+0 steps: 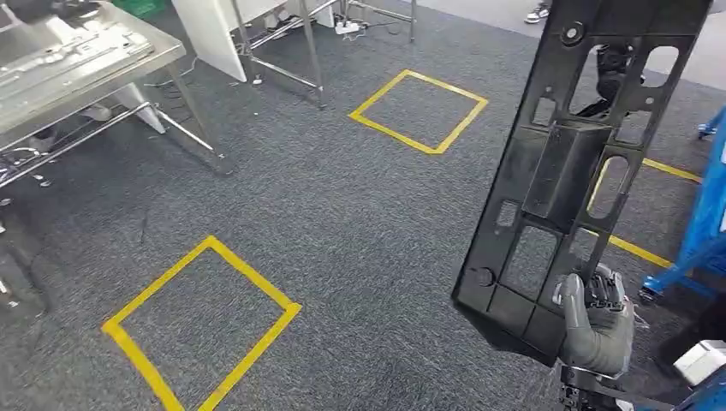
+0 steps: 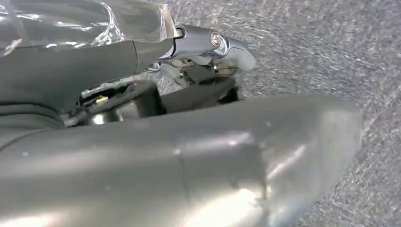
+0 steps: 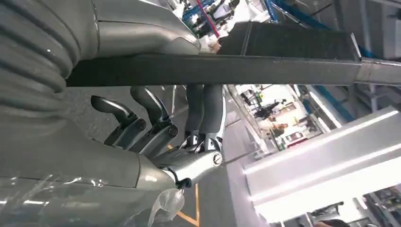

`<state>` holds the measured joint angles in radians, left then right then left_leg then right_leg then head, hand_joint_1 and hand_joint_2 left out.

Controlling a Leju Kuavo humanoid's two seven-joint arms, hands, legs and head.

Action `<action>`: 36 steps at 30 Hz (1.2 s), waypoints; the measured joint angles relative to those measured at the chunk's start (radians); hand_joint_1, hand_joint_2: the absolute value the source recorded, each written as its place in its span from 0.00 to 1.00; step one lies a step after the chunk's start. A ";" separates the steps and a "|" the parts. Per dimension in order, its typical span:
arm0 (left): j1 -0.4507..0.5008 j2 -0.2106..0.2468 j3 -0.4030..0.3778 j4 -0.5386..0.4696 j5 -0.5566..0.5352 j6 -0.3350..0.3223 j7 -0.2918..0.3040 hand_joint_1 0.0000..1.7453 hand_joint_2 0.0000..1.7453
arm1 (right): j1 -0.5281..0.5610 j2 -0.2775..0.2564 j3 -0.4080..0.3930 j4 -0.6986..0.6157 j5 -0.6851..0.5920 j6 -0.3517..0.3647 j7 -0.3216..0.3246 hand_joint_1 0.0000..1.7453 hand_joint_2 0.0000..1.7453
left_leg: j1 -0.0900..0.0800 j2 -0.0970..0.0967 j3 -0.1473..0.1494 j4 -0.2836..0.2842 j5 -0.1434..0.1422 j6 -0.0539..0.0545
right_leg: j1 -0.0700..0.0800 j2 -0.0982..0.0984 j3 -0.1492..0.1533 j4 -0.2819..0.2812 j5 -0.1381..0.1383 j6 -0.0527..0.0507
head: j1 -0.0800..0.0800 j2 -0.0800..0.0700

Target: Take the parts from the cabinet and place them on the table.

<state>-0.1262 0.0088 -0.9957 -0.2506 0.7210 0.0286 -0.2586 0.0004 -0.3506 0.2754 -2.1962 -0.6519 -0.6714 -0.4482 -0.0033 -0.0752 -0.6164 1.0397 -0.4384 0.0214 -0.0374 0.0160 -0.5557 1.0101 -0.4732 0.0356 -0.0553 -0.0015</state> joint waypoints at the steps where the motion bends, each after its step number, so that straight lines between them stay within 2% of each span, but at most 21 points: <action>1: -0.001 0.000 0.000 0.000 0.000 0.001 0.000 0.00 0.00 | 0.002 0.000 0.000 0.000 0.000 0.001 0.000 1.00 1.00 | 0.001 0.032 -0.040 0.075 -0.035 -0.003 | 0.005 -0.011 0.001 0.000 -0.002 -0.005 | 0.000 0.000; 4: -0.006 -0.001 0.000 0.000 0.002 0.005 0.000 0.00 0.00 | 0.003 0.000 0.000 0.000 0.000 0.001 0.003 1.00 1.00 | 0.000 0.059 -0.147 0.274 -0.095 0.003 | 0.019 -0.050 0.003 0.000 -0.009 -0.013 | 0.000 0.000; 5: -0.004 -0.001 0.000 0.000 0.003 0.005 0.000 0.00 0.00 | 0.003 0.000 0.000 0.000 0.000 0.001 0.005 1.00 1.00 | -0.002 0.059 -0.142 0.258 -0.078 0.010 | 0.023 -0.063 0.007 0.000 -0.012 -0.015 | 0.000 0.000; 7: -0.002 -0.001 0.000 0.000 0.012 0.010 -0.002 0.00 0.00 | 0.002 0.000 0.000 0.000 0.003 0.001 0.010 1.00 1.00 | -0.016 0.069 -0.064 0.105 0.005 0.030 | 0.027 -0.091 0.021 0.000 -0.022 -0.015 | 0.000 0.000; 8: -0.003 0.000 0.000 0.000 0.018 0.015 -0.006 0.00 0.00 | 0.001 0.000 0.000 0.000 0.005 0.002 0.013 1.00 1.00 | -0.029 0.099 -0.016 0.012 0.046 0.044 | 0.028 -0.104 0.030 -0.002 -0.026 -0.015 | 0.000 0.000; 9: -0.006 0.002 0.000 0.000 0.023 0.018 -0.008 0.00 0.00 | 0.001 0.000 0.000 0.000 0.007 0.002 0.016 1.00 1.00 | -0.050 0.166 0.012 -0.045 0.048 0.062 | 0.028 -0.115 0.034 -0.004 -0.030 -0.014 | 0.000 0.000; 13: -0.010 0.008 0.003 0.000 0.043 0.029 -0.029 0.00 0.00 | -0.004 -0.001 0.003 0.000 0.018 0.001 0.031 1.00 1.00 | -0.058 0.126 0.016 -0.072 0.040 0.072 | 0.031 -0.167 0.052 -0.020 -0.039 0.001 | 0.001 0.000; 14: -0.007 0.008 0.007 0.000 0.048 0.032 -0.032 0.00 0.00 | -0.001 -0.001 0.003 -0.001 0.022 0.001 0.035 1.00 1.00 | -0.037 0.113 0.046 -0.100 0.057 0.067 | 0.030 -0.149 0.058 -0.015 -0.048 0.005 | 0.000 0.000; 15: -0.006 0.011 0.010 0.001 0.051 0.033 -0.040 0.00 0.00 | -0.001 0.000 0.005 -0.001 0.026 0.001 0.039 1.00 1.00 | -0.037 0.099 0.058 -0.113 0.059 0.064 | 0.031 -0.083 0.053 0.011 -0.058 0.010 | 0.003 0.000; 16: -0.014 0.013 0.013 0.001 0.052 0.036 -0.039 0.00 0.00 | -0.001 -0.002 0.005 -0.002 0.031 0.001 0.040 1.00 1.00 | -0.033 0.088 0.061 -0.113 0.063 0.069 | 0.028 -0.043 0.021 0.075 -0.090 0.014 | 0.003 0.000; 19: -0.017 0.013 0.016 0.001 0.047 0.034 -0.039 0.00 0.00 | 0.005 -0.006 0.011 -0.002 0.046 0.001 0.051 1.00 1.00 | -0.023 0.042 0.063 -0.113 0.062 0.067 | 0.024 -0.020 -0.106 0.284 -0.158 0.028 | 0.003 0.000; 20: -0.014 0.012 0.016 0.001 0.045 0.034 -0.039 0.00 0.00 | 0.005 -0.006 0.016 -0.002 0.052 0.001 0.057 1.00 1.00 | -0.018 0.025 0.065 -0.112 0.061 0.065 | 0.019 -0.020 -0.117 0.282 -0.136 0.034 | 0.003 0.000; 22: -0.007 0.010 0.016 0.001 0.035 0.034 -0.037 0.00 0.00 | 0.003 -0.006 0.022 -0.002 0.064 0.001 0.067 1.00 1.00 | -0.006 -0.010 0.070 -0.106 0.054 0.053 | 0.006 -0.014 -0.071 0.152 -0.041 0.050 | 0.003 0.000; 23: -0.005 0.009 0.016 0.001 0.030 0.031 -0.034 0.00 0.00 | -0.002 -0.006 0.027 -0.002 0.069 0.001 0.074 1.00 1.00 | 0.001 -0.026 0.070 -0.095 0.048 0.042 | -0.005 0.011 -0.031 0.055 0.012 0.062 | 0.003 0.000; 24: -0.005 0.008 0.016 0.001 0.023 0.030 -0.031 0.00 0.00 | -0.006 -0.006 0.033 -0.001 0.073 0.001 0.081 1.00 1.00 | 0.001 -0.041 0.058 -0.080 0.038 0.029 | -0.023 0.077 -0.008 -0.007 0.023 0.078 | 0.004 0.000; 25: -0.008 0.003 0.015 0.001 0.014 0.028 -0.023 0.00 0.00 | -0.018 -0.006 0.041 0.000 0.077 0.001 0.092 1.00 1.00 | -0.001 -0.054 0.043 -0.062 0.027 0.021 | -0.017 0.086 -0.010 -0.008 0.013 0.060 | 0.004 0.000; 29: 0.003 -0.010 0.014 0.001 -0.001 0.026 -0.018 0.00 0.00 | -0.053 -0.004 0.070 0.000 0.085 0.001 0.112 1.00 1.00 | 0.011 -0.086 0.034 -0.065 0.033 0.007 | -0.013 0.021 -0.009 -0.005 0.015 0.016 | 0.002 0.000; 30: 0.006 -0.016 0.013 0.001 -0.001 0.026 -0.017 0.00 0.00 | -0.057 -0.005 0.073 0.000 0.085 0.001 0.113 1.00 1.00 | 0.002 -0.022 0.024 -0.037 0.017 0.003 | -0.009 0.016 -0.006 -0.006 0.014 0.010 | 0.001 0.000; 32: 0.002 -0.021 0.013 0.001 -0.002 0.026 -0.017 0.00 0.00 | -0.061 -0.004 0.079 0.001 0.087 0.001 0.113 1.00 1.00 | 0.004 0.045 -0.052 0.108 -0.055 -0.005 | -0.003 -0.012 -0.005 -0.006 0.010 0.003 | 0.001 0.000; 34: -0.003 -0.027 0.013 0.001 -0.013 0.028 -0.017 0.00 0.00 | -0.067 -0.005 0.089 0.001 0.086 0.004 0.121 1.00 1.00 | 0.005 0.060 -0.133 0.256 -0.104 -0.006 | 0.002 -0.043 -0.004 -0.006 0.005 -0.002 | 0.001 0.000; 36: -0.006 -0.029 0.006 0.001 -0.022 0.027 -0.017 0.00 0.00 | -0.086 -0.005 0.104 0.002 0.087 0.008 0.143 1.00 1.00 | 0.003 0.061 -0.127 0.227 -0.067 0.003 | 0.008 -0.070 0.003 -0.006 -0.001 -0.004 | 0.001 0.000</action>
<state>-0.1319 -0.0202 -0.9892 -0.2499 0.6992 0.0553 -0.2758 -0.0857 -0.3552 0.3799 -2.1946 -0.5654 -0.6638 -0.3056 -0.0004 -0.0138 -0.7435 1.2671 -0.5050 0.0239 -0.0292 -0.0536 -0.5532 1.0037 -0.4742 0.0318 -0.0542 -0.0011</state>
